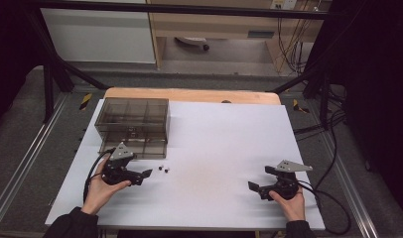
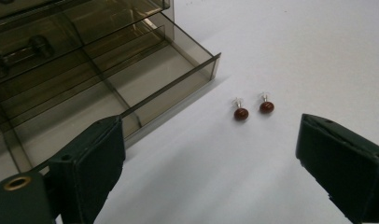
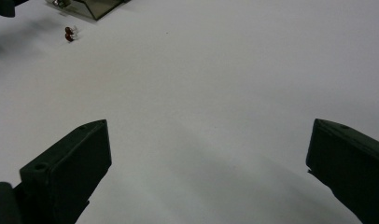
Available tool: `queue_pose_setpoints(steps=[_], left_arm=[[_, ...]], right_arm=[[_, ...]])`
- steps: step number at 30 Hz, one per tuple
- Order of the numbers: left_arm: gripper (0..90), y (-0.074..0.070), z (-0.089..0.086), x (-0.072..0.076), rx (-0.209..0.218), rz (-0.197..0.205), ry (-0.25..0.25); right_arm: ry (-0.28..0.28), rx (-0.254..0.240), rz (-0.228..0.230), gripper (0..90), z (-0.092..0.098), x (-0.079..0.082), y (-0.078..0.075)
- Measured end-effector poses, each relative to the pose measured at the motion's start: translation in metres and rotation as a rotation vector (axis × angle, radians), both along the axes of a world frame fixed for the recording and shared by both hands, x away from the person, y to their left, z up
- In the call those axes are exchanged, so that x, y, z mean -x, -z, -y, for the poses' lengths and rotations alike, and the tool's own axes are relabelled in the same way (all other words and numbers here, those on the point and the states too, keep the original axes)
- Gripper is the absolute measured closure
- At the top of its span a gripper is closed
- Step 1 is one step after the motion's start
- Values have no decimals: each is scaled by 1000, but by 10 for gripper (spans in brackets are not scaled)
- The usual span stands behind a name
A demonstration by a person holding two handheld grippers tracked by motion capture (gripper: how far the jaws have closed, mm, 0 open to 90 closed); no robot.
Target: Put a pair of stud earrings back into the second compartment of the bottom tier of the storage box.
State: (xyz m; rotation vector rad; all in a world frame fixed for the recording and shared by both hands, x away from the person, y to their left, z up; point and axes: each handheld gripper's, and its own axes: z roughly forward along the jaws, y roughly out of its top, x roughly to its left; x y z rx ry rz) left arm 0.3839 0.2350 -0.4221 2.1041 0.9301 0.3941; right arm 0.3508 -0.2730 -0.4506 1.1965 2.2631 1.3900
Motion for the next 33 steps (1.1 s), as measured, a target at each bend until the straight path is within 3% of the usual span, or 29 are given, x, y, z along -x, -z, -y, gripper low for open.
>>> queue_pose_setpoints(steps=[12,16,33], left_arm=[[156,8,28,-9,-52,-46,11],[201,10,32,-10,-42,-55,6],[534,17,47,-13,-62,-55,-1]], right_arm=[[0,3,-3,7,0,0,0],[0,3,-2,7,0,0,0],[-1,5,-3,7,0,0,0]])
